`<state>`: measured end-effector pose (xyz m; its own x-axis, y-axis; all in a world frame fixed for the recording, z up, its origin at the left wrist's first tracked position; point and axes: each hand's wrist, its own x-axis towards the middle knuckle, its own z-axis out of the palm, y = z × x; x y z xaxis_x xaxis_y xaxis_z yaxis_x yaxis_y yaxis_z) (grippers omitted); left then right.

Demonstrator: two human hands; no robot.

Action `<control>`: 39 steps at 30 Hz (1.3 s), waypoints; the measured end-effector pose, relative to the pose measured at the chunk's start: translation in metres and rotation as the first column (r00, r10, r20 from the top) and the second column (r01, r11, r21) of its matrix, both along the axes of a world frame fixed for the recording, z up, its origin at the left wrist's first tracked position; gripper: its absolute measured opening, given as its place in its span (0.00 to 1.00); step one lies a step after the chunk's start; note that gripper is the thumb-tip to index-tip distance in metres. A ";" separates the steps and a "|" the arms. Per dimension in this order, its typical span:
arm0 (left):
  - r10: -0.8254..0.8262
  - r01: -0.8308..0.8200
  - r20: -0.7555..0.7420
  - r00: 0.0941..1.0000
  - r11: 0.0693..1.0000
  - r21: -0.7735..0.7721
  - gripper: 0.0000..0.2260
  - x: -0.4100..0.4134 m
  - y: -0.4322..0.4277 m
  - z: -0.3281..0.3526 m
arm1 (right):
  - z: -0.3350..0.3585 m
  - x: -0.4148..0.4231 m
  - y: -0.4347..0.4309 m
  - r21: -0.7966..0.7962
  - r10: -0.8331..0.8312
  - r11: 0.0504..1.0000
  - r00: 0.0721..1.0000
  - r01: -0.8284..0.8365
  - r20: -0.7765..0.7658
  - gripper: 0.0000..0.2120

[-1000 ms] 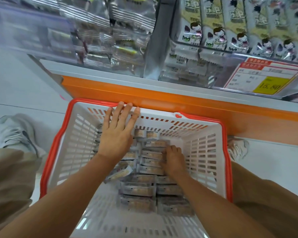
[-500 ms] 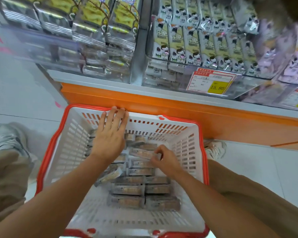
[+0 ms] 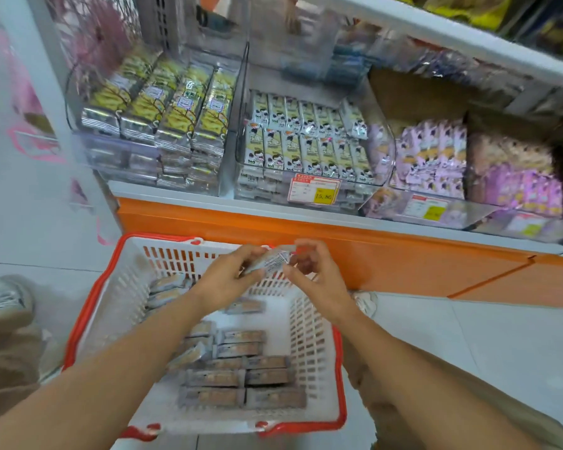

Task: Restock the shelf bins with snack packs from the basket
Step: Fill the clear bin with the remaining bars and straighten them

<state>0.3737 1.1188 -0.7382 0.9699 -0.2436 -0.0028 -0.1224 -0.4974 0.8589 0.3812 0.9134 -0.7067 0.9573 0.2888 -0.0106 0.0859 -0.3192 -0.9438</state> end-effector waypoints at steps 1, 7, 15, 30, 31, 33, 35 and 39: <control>-0.006 -0.003 -0.079 0.997 0.994 -0.108 0.14 -0.001 -0.003 0.008 | 0.004 -0.002 -0.001 0.003 0.000 1.000 1.000 0.000 0.018 0.22; -0.037 -0.077 -0.228 0.973 0.879 -0.470 0.14 -0.010 -0.021 0.047 | 0.022 -0.021 0.001 -0.026 0.012 1.000 0.991 -0.008 0.130 0.25; -0.006 0.000 -0.014 1.000 0.933 -0.359 0.15 -0.006 -0.023 0.086 | 0.070 -0.018 0.004 -0.008 -0.035 0.999 0.965 0.038 0.260 0.13; -0.130 -0.525 0.749 0.649 0.636 0.565 0.30 0.054 0.045 0.089 | 0.154 0.147 0.011 -0.511 -0.312 0.663 0.823 0.547 0.476 0.11; -0.142 -0.533 0.760 0.634 0.633 0.562 0.30 0.056 0.048 0.085 | 0.154 0.156 0.013 -0.536 -0.310 0.634 0.818 0.558 0.484 0.11; -0.155 -0.544 0.786 0.598 0.642 0.540 0.31 0.061 0.051 0.078 | 0.151 0.172 0.018 -0.564 -0.303 0.587 0.804 0.581 0.512 0.12; -0.148 -0.554 0.810 0.567 0.660 0.508 0.32 0.066 0.052 0.073 | 0.147 0.185 0.022 -0.576 -0.294 0.562 0.794 0.594 0.531 0.12; -0.130 -0.568 0.843 0.522 0.685 0.457 0.32 0.072 0.051 0.065 | 0.137 0.205 0.021 -0.584 -0.297 0.545 0.790 0.601 0.536 0.11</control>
<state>0.4458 1.1696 -0.6728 0.6460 -0.2907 0.7058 -0.3285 -0.9405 -0.0867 0.5862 0.9345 -0.5696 0.9314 -0.1347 0.3383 -0.0114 -0.9394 -0.3426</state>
